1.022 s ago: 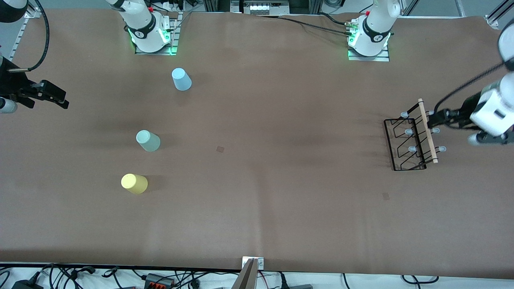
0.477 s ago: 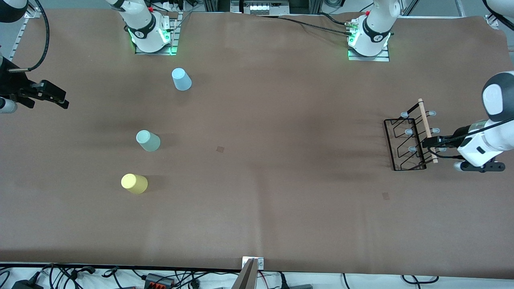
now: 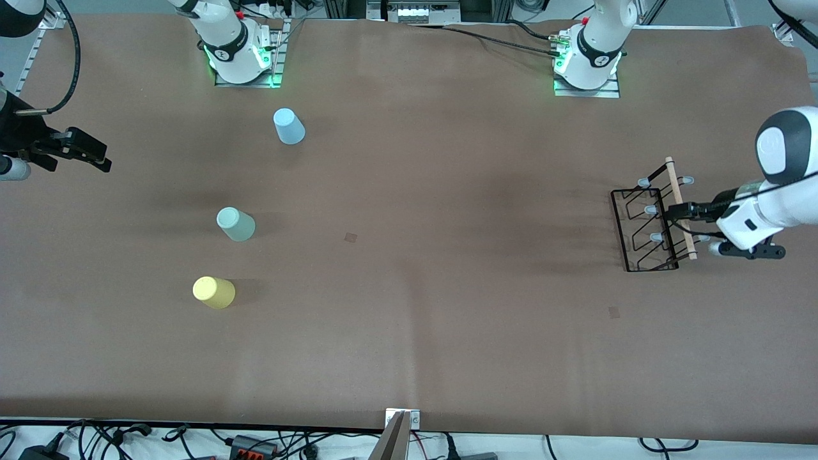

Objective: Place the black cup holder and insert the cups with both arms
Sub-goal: 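Grasp the holder's wooden pole with the left gripper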

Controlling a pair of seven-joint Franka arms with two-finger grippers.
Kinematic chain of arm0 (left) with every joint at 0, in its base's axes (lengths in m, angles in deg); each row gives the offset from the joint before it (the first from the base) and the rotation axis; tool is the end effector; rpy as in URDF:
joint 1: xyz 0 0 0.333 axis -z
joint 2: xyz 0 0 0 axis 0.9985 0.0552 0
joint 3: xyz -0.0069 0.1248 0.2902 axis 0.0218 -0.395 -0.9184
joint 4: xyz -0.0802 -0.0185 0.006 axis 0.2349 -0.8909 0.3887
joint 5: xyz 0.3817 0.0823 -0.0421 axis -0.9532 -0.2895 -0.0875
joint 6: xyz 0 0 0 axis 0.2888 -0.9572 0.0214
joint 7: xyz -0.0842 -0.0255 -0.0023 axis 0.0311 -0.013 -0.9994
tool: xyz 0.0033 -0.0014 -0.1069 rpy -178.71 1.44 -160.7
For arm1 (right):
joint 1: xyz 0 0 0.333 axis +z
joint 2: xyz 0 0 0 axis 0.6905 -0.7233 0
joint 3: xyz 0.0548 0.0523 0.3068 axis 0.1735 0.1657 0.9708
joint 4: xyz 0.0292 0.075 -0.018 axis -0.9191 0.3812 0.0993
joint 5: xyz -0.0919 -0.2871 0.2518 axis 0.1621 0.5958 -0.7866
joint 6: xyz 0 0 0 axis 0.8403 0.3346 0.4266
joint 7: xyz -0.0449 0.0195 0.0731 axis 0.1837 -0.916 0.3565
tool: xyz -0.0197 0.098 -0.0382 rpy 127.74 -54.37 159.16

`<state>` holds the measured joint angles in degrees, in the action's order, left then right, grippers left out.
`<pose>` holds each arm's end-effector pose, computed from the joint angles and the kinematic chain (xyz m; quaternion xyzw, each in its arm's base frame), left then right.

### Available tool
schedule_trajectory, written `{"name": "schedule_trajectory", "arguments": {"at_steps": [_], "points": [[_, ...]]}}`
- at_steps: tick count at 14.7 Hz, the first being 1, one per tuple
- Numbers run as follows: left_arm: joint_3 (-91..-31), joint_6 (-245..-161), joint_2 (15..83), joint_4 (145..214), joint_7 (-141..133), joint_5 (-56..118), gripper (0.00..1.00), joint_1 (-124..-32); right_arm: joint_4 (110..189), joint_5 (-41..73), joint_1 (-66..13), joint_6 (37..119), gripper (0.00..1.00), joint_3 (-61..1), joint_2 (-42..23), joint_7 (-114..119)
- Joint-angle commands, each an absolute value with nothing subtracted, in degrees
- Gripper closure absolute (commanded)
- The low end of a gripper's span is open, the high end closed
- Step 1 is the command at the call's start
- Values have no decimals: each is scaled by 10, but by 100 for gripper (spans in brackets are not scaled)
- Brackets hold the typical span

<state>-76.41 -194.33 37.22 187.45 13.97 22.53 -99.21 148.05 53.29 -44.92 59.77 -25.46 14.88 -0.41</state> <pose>0.5794 0.0968 0.3659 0.9929 -0.0147 -0.1134 0.0337 0.5560 -0.0226 0.5817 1.0000 -0.0024 0.0031 0.0029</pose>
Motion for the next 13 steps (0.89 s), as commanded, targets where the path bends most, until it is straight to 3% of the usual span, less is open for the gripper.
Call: {"name": "schedule_trajectory", "arguments": {"at_steps": [1, 9, 13], "points": [[-763, -1954, 336, 1920, 154, 224, 4, -995, 1481, 530, -449, 588, 0, -255, 151, 3], [-763, -1999, 339, 1957, 178, 224, 6, -1009, 1477, 521, -432, 587, 0, -255, 145, -7], [-762, -1998, 343, 1959, 173, 224, 21, -1010, 1477, 524, -431, 587, 0, -255, 139, -6]]}}
